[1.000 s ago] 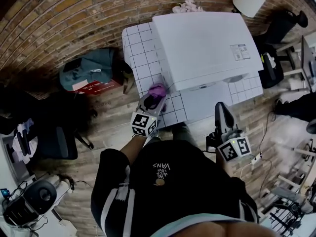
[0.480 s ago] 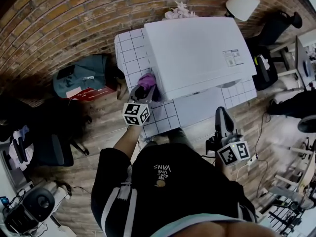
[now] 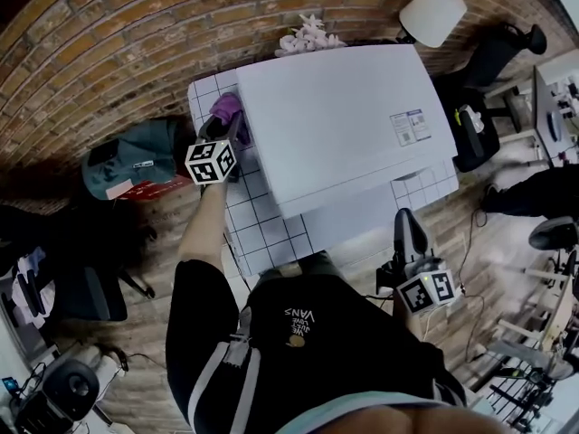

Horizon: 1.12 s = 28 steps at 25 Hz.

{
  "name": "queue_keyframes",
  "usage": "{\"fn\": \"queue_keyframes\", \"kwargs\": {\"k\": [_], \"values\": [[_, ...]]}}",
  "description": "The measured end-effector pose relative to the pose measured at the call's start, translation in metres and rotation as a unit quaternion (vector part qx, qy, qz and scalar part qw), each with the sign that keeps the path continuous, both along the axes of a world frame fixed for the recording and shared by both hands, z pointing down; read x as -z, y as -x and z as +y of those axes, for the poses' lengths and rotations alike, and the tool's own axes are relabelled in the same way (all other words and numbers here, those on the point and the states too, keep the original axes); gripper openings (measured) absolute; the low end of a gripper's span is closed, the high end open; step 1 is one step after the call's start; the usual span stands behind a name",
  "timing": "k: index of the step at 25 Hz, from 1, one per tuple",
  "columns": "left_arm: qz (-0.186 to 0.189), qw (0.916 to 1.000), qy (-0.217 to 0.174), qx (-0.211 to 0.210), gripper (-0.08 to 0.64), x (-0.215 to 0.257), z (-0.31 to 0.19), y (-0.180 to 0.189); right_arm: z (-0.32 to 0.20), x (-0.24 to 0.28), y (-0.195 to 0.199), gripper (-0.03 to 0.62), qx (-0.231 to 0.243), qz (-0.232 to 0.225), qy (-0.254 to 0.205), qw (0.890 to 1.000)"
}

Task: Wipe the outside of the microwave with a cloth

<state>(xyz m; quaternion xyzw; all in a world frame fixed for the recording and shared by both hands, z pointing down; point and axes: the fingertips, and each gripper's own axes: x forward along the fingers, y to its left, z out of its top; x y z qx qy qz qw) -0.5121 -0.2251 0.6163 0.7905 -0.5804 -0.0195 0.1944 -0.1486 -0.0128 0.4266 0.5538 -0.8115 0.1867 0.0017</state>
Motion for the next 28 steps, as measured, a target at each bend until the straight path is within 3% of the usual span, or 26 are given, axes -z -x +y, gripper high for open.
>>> {"fn": "queue_keyframes", "kwargs": {"k": [7, 13, 19, 28], "values": [[-0.003, 0.9994, 0.012, 0.033, 0.141, -0.007, -0.035, 0.015, -0.013, -0.004, -0.011, 0.005, -0.005, 0.006, 0.009, 1.0], [0.003, 0.9991, 0.006, 0.043, 0.141, 0.003, -0.027, 0.021, -0.009, 0.0, -0.007, 0.004, -0.006, 0.001, 0.003, 1.0], [-0.02, 0.9996, -0.017, 0.008, 0.141, 0.031, 0.027, 0.025, 0.009, 0.004, 0.011, 0.004, -0.001, -0.018, -0.018, 1.0], [-0.045, 0.9949, -0.068, -0.06, 0.141, 0.078, 0.15, 0.012, 0.056, 0.012, 0.014, 0.004, -0.019, -0.019, -0.057, 0.998]]}}
